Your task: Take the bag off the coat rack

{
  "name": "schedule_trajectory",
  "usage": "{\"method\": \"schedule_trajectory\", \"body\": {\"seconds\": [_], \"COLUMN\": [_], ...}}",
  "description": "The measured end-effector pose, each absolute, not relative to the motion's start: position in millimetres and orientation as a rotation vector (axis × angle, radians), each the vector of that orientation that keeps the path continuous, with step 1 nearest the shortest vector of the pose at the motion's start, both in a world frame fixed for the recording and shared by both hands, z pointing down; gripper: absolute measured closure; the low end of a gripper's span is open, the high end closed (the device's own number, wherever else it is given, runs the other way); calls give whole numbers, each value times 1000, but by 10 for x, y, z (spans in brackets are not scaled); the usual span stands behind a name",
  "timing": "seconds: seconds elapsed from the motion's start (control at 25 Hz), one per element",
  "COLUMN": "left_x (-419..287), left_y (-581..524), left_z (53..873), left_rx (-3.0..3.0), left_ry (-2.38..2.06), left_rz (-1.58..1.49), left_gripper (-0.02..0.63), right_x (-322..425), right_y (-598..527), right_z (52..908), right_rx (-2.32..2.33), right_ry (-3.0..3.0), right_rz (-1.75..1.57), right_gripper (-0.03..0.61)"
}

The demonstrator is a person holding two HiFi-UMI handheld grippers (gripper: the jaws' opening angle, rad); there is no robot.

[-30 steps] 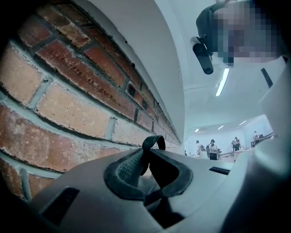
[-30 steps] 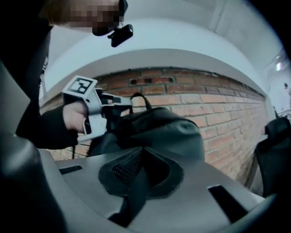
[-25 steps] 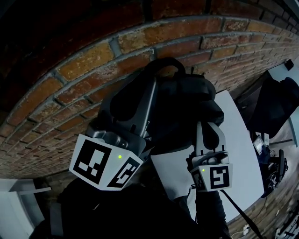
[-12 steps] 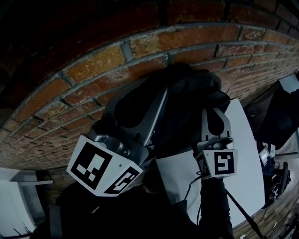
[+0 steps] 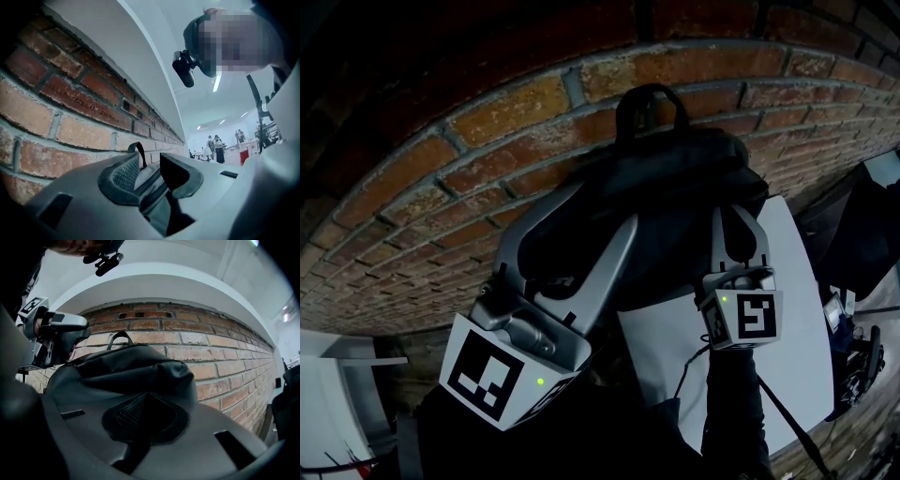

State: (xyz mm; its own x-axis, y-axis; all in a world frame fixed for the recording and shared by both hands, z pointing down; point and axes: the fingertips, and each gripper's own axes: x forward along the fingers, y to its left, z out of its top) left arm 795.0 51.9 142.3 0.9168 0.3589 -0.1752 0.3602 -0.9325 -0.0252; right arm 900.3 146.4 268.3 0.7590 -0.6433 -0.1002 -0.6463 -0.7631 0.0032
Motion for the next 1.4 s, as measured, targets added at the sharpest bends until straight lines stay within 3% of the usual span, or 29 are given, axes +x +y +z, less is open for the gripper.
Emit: {"method": "schedule_trajectory", "body": {"seconds": [0.56,1.08,1.4], "left_x": [7648,6871,6648], "left_y": [762,728,663], "left_z": [1591,1587,1686], "left_rx": [3029,2895,2911], "left_ry": [598,800,859], "left_rz": [-213,-262,-290], "left_gripper": [483,483,483], "right_x": [8470,7658,7550], "right_y": [1798,1781,1751], "right_z": [2790,2842,2869], "right_rx": [-2920,-3022,-3095], "right_ry": [968,842,788], "right_rz": [102,0,-33], "right_gripper": [569,569,569]}}
